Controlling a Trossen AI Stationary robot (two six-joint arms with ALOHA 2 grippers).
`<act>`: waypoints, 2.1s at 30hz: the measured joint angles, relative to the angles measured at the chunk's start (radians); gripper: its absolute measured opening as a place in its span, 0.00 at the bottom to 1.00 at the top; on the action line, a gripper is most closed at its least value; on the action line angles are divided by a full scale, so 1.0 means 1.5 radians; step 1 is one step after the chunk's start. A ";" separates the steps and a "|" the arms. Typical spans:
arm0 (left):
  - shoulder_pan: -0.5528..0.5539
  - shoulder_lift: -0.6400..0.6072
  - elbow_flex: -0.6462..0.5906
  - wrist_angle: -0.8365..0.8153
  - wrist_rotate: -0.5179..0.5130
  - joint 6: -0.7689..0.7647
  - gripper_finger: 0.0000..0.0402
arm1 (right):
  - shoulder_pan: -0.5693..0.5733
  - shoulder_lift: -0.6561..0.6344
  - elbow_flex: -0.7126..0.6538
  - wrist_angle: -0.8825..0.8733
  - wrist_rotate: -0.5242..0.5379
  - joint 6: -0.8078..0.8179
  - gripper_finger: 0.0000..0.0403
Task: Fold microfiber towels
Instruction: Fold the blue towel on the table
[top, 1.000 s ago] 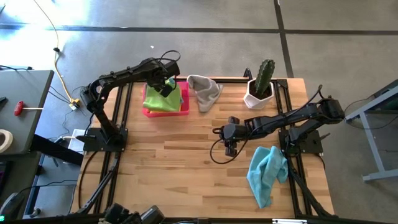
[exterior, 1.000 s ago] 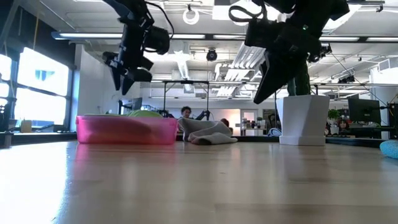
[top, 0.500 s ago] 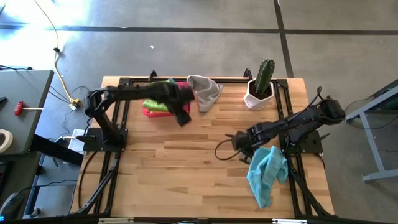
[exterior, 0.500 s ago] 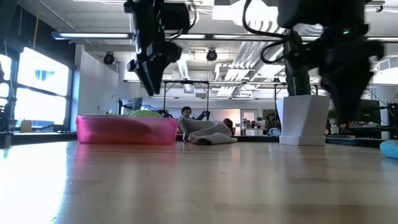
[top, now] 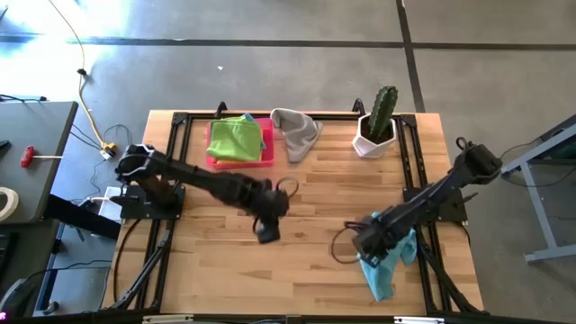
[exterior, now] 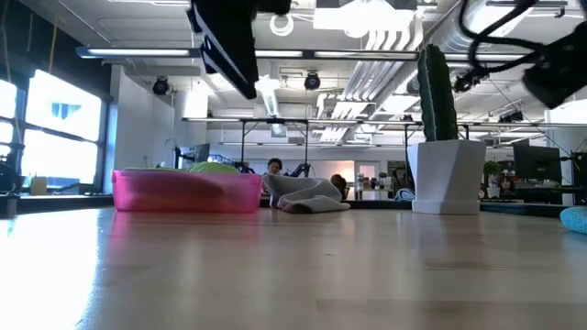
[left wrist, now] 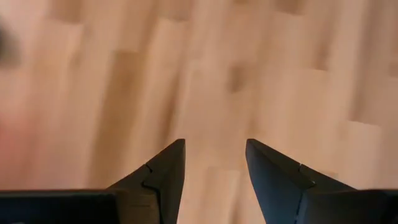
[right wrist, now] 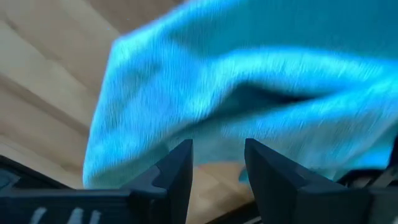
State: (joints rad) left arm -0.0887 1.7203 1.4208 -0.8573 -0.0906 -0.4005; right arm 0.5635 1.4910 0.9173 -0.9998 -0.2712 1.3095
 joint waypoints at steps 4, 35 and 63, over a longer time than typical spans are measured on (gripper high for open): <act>-0.066 0.000 0.000 0.052 0.000 -0.025 0.39 | 0.050 0.001 0.000 0.013 0.007 0.066 0.34; -0.243 0.000 0.000 0.292 -0.011 -0.043 0.39 | -0.051 0.156 -0.001 0.594 0.410 -0.531 0.34; -0.247 0.000 0.000 0.275 -0.035 -0.052 0.39 | -0.060 0.234 0.014 0.673 0.193 -0.555 0.34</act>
State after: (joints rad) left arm -0.4587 1.7203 1.4204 -0.4446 -0.1432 -0.4778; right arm 0.4737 1.8419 0.9382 0.0102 0.0185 0.4763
